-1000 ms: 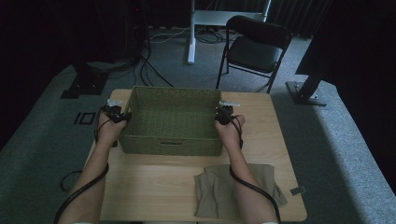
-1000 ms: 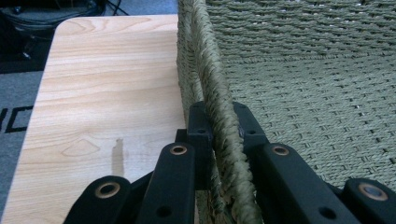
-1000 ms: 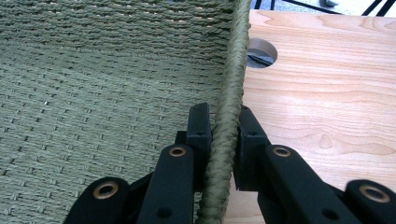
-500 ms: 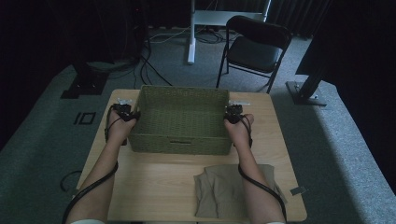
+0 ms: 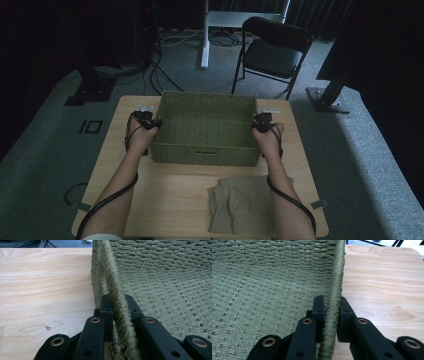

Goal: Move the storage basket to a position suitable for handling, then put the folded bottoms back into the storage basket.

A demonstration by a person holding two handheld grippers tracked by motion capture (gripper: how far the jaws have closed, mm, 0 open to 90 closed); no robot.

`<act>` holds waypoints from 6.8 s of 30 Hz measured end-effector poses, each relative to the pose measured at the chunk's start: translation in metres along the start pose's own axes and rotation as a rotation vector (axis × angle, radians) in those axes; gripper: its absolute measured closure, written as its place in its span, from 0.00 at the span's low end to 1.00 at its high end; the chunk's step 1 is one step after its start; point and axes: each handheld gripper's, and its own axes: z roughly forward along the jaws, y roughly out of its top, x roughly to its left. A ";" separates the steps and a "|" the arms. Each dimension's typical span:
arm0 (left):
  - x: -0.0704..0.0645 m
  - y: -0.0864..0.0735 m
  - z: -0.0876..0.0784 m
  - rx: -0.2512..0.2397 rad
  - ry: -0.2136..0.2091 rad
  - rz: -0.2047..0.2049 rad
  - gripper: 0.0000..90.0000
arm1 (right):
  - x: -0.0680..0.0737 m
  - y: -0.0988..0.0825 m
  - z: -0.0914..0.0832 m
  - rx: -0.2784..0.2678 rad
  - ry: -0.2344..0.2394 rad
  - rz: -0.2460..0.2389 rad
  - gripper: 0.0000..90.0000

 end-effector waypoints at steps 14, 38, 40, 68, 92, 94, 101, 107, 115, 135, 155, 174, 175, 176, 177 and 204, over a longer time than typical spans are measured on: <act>-0.031 0.004 0.010 0.013 -0.018 0.008 0.91 | -0.032 -0.003 -0.006 0.016 -0.009 0.017 0.89; -0.083 0.008 0.025 0.018 -0.042 0.009 0.91 | -0.087 -0.009 -0.017 0.027 -0.024 0.037 0.89; -0.088 0.008 0.026 0.018 -0.044 0.009 0.90 | -0.092 -0.009 -0.018 0.026 -0.023 0.040 0.89; -0.134 0.008 0.034 0.033 -0.068 0.010 0.90 | -0.138 -0.019 -0.030 0.033 -0.038 0.034 0.88; -0.137 0.021 0.031 -0.014 -0.176 0.140 0.26 | -0.142 -0.019 -0.033 -0.088 0.065 0.028 0.24; -0.135 0.021 0.030 -0.013 -0.192 0.162 0.21 | -0.140 -0.018 -0.034 -0.105 0.064 0.003 0.21; -0.130 0.025 0.023 -0.034 -0.205 0.180 0.21 | -0.135 -0.015 -0.040 -0.111 0.068 -0.062 0.16; -0.123 0.036 0.008 -0.106 -0.217 0.153 0.21 | -0.135 -0.009 -0.049 -0.142 0.052 -0.057 0.16; -0.121 0.036 -0.011 -0.123 -0.256 0.154 0.21 | -0.131 -0.007 -0.062 -0.174 0.061 -0.083 0.16; -0.127 0.020 -0.058 -0.161 -0.338 0.223 0.21 | -0.115 -0.025 -0.097 -0.246 0.099 -0.122 0.16; -0.154 -0.014 -0.081 -0.156 -0.437 0.285 0.21 | -0.098 -0.050 -0.122 -0.269 0.173 -0.150 0.16; -0.171 -0.050 -0.095 -0.156 -0.495 0.327 0.21 | -0.084 -0.089 -0.143 -0.267 0.237 -0.200 0.16; -0.172 -0.055 -0.096 -0.150 -0.499 0.334 0.21 | -0.084 -0.092 -0.145 -0.270 0.237 -0.198 0.16; -0.172 -0.055 -0.096 -0.150 -0.499 0.334 0.21 | -0.084 -0.094 -0.146 -0.271 0.237 -0.200 0.16; -0.173 -0.058 -0.097 -0.148 -0.505 0.325 0.21 | -0.084 -0.098 -0.149 -0.273 0.241 -0.204 0.16; -0.180 -0.115 -0.088 -0.071 -0.570 0.275 0.20 | -0.084 -0.163 -0.143 -0.203 0.243 -0.207 0.16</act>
